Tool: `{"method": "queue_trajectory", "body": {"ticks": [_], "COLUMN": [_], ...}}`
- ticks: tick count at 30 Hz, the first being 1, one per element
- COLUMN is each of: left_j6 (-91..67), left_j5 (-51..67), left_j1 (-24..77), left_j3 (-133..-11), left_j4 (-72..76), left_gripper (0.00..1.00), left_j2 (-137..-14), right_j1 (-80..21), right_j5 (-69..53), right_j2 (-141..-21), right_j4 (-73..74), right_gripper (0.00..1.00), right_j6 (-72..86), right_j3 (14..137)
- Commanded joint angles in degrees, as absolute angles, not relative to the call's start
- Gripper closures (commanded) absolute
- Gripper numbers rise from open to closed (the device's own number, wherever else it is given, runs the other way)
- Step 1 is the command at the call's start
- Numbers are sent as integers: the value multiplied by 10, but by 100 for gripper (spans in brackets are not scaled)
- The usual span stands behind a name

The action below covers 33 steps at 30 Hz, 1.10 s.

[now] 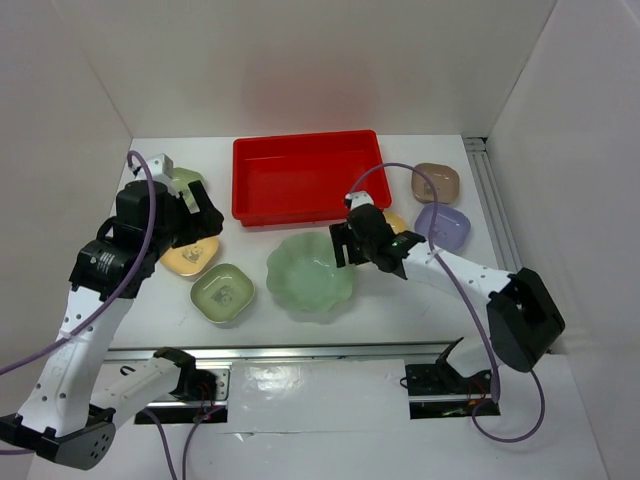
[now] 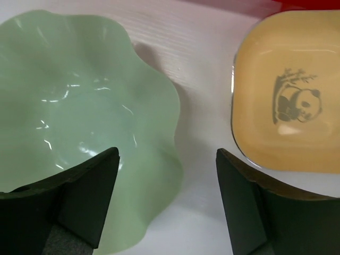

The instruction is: Place the plates into the plastic bin on the countertop

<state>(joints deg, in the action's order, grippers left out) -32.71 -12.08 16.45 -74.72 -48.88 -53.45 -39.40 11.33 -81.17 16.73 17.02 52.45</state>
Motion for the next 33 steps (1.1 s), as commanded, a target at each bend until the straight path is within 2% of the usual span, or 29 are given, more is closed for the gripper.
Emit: {"method": "queue_trajectory", "body": {"ticks": [1, 3, 8, 11, 13, 18, 20, 21, 23, 24, 25, 33], "left_j6": [-308, -308, -308, -308, -308, -303, -303, -303, -303, -303, -303, -303], "left_j5": [-120, -125, -125, -125, -125, -125, -125, -125, -125, -125, -125, -147], "left_j1": [166, 166, 166, 166, 166, 166, 166, 171, 171, 171, 171, 182], "left_j3": [-752, -747, -741, -736, -736, -730, -730, -730, -730, -730, -730, -725], "left_j4": [-469, -469, -469, -469, -469, -464, -464, -464, -464, -464, -464, -464], "left_gripper": [0, 0, 0, 0, 0, 0, 0, 0, 0, 0, 0, 0], "left_j2": [-530, -530, -519, -519, -519, -514, -514, -514, -514, -509, -509, -504], "right_j1": [-386, -386, -375, -365, -365, -360, -359, -353, -352, -352, -352, -358], "right_j5": [70, 48, 26, 14, 7, 12, 12, 12, 12, 12, 12, -39], "right_j2": [-830, -843, -867, -874, -880, -880, -880, -880, -880, -880, -880, -904], "right_j4": [76, 55, 13, -1, -7, -18, -23, -23, -23, -23, -17, 87], "right_gripper": [21, 28, 29, 40, 42, 58, 61, 71, 85, 87, 100, 100], "right_j6": [163, 163, 156, 151, 151, 146, 146, 146, 146, 146, 146, 111], "right_j3": [520, 505, 474, 461, 461, 451, 446, 446, 446, 446, 446, 497]}}
